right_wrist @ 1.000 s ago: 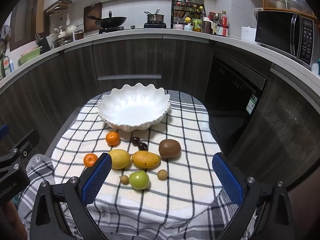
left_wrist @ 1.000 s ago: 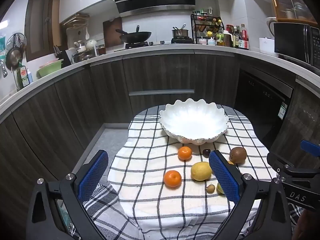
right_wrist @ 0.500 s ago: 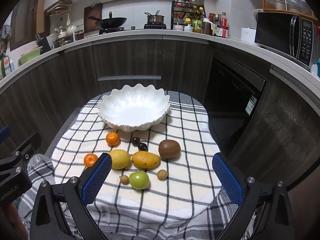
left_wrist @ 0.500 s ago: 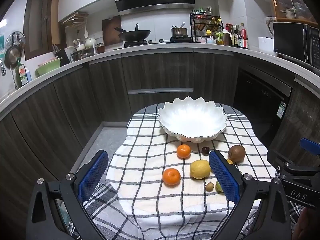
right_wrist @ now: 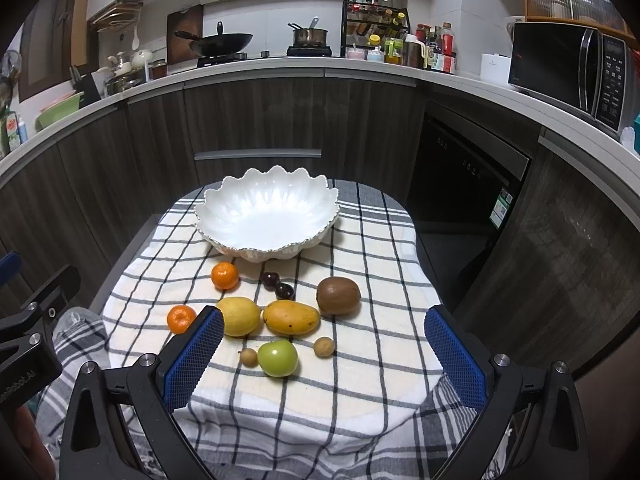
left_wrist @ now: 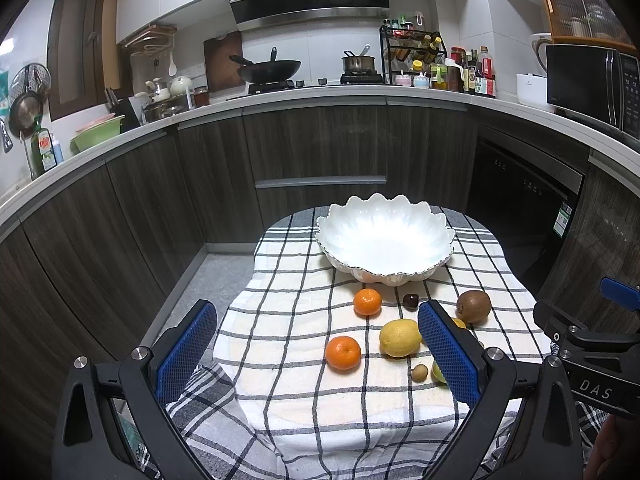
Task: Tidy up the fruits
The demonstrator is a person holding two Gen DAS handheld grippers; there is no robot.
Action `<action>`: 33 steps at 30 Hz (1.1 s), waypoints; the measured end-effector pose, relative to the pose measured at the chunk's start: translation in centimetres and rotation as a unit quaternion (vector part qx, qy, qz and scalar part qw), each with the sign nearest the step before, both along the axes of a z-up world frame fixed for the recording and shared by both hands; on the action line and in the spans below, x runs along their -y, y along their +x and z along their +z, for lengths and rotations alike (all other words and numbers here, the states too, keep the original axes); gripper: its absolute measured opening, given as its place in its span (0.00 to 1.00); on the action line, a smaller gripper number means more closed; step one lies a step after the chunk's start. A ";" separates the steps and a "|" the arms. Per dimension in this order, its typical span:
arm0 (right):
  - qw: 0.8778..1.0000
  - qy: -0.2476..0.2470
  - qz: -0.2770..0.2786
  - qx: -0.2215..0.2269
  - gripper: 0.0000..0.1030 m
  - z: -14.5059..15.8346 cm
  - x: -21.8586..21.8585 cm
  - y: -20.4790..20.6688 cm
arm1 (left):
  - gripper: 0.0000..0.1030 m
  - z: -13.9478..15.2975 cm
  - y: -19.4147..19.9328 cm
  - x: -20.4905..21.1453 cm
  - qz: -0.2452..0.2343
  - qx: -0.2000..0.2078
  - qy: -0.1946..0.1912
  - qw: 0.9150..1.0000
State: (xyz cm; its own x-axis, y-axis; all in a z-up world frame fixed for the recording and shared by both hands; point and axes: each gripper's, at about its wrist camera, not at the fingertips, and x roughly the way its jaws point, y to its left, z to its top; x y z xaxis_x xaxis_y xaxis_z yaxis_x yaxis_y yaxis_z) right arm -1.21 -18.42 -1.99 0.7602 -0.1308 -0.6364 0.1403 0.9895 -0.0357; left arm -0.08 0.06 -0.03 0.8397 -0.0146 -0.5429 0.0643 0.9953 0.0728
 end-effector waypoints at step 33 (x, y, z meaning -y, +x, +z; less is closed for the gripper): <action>1.000 0.000 -0.005 -0.004 0.99 -0.2 0.3 -0.1 | 0.99 -0.1 0.0 0.3 -0.005 -0.003 0.003 1.000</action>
State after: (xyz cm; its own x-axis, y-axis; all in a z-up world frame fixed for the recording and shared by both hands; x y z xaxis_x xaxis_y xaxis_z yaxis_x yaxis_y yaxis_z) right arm -1.27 -18.70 -2.14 0.7542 -0.1382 -0.6419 0.1492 0.9881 -0.0374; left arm -0.10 -0.19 -0.13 0.8365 -0.0194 -0.5477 0.0749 0.9941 0.0791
